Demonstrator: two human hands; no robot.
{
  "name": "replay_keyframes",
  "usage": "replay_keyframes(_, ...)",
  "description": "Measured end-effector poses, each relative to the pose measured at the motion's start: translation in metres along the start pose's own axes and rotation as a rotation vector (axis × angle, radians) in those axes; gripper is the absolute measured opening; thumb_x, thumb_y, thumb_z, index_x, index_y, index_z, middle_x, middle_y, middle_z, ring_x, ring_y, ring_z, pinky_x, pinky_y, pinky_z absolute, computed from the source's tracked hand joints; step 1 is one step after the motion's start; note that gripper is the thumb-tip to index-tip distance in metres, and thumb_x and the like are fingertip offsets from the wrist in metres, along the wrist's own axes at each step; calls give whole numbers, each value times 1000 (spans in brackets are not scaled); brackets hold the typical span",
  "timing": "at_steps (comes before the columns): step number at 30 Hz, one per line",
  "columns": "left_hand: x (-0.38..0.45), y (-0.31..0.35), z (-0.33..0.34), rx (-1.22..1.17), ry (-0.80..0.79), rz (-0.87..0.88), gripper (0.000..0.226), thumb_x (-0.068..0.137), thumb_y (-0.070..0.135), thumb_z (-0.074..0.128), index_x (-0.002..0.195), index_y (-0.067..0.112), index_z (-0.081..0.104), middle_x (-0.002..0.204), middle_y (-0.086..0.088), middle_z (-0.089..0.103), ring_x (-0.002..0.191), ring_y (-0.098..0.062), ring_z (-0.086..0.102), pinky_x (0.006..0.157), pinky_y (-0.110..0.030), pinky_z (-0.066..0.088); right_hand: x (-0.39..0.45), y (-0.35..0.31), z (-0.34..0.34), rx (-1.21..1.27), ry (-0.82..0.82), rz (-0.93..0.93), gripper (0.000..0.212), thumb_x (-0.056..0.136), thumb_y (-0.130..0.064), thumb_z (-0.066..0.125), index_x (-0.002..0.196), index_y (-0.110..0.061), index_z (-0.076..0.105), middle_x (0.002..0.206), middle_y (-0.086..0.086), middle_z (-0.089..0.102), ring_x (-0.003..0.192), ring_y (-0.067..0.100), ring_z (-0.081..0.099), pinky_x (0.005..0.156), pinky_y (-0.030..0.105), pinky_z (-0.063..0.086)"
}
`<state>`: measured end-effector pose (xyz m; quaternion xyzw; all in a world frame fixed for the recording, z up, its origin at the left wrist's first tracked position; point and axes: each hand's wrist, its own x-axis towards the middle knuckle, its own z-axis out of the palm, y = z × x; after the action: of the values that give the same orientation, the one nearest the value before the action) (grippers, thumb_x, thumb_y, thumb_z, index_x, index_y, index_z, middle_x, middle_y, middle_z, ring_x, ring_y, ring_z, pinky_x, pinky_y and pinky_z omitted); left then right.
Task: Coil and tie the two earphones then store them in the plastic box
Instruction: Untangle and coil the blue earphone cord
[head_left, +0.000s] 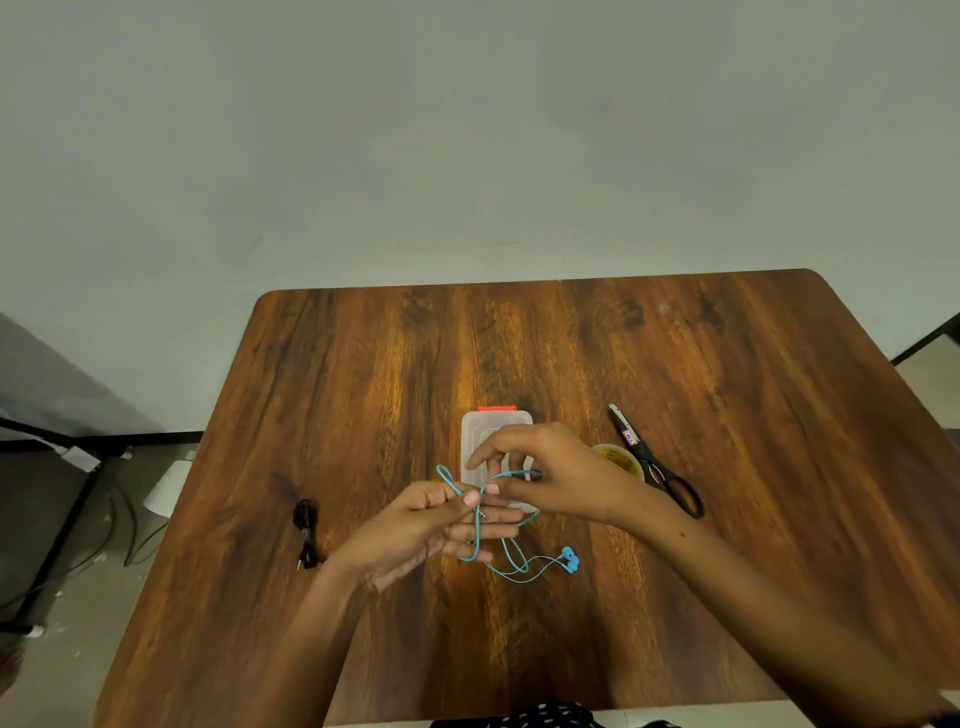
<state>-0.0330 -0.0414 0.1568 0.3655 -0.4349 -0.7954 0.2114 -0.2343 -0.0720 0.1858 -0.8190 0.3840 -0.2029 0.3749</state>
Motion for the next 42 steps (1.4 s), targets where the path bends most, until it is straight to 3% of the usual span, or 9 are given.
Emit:
replay_keyframes(7,5,8,2,-83,-58,-101,40,96,18,39,125,-7,52,121,-30,60,114,-39,59,94,-43,51,-3,1,0,20,-48,5,30,83,-12,60,110,-18,67,87,-23,59,85,-2,59,73,19,49)
replay_keyframes(13,9,9,-3,-284,193,-69,38,94,-1,26,113,-10,58,106,-29,67,98,-35,68,81,-40,58,-6,7,3,-5,-40,91,28,74,-35,52,86,-21,73,80,-19,61,78,0,58,67,22,47)
replay_keyframes(19,0,10,-5,-231,193,-89,37,87,12,50,118,-7,55,101,-30,68,85,-29,72,66,-31,60,-2,20,8,-29,99,179,19,91,-22,58,108,-19,66,75,-17,58,60,-4,55,56,12,36)
replay_keyframes(25,-1,9,-16,-489,320,-57,37,96,16,37,114,-9,58,120,-27,61,108,-32,64,86,-37,55,-6,25,1,-120,-111,218,17,84,-18,60,93,-18,75,90,-9,73,74,-2,60,70,17,47)
replay_keyframes(28,-4,8,-18,-616,309,-33,36,93,7,38,120,-11,53,119,-28,61,105,-32,66,81,-36,58,-9,32,7,-116,-147,240,20,88,-25,61,102,-17,71,94,-5,72,76,-1,61,70,18,48)
replay_keyframes(32,-9,9,-9,-588,256,-34,41,82,4,56,121,-9,52,117,-28,63,96,-28,70,65,-31,60,-4,30,21,60,-46,282,37,93,-36,56,124,-16,56,81,-4,66,56,-12,55,53,6,36)
replay_keyframes(35,-13,8,-13,-628,236,-3,76,54,4,89,121,-8,54,121,-33,58,101,-34,67,66,-32,61,-3,31,21,200,-77,298,33,91,-32,59,118,-13,61,80,-2,70,59,-9,59,59,8,40)
replay_keyframes(39,-17,5,-15,-559,178,56,62,63,4,82,120,-6,59,131,-27,53,119,-34,57,81,-31,57,-8,36,16,341,-157,305,28,94,-33,53,89,-12,72,60,-5,66,65,9,65,78,24,49)
replay_keyframes(42,-18,3,-12,-480,173,74,72,63,14,85,126,-2,55,132,-21,55,120,-31,56,82,-31,57,-11,40,19,325,-119,276,22,89,-26,63,94,-7,73,60,-10,65,57,3,60,64,12,45)
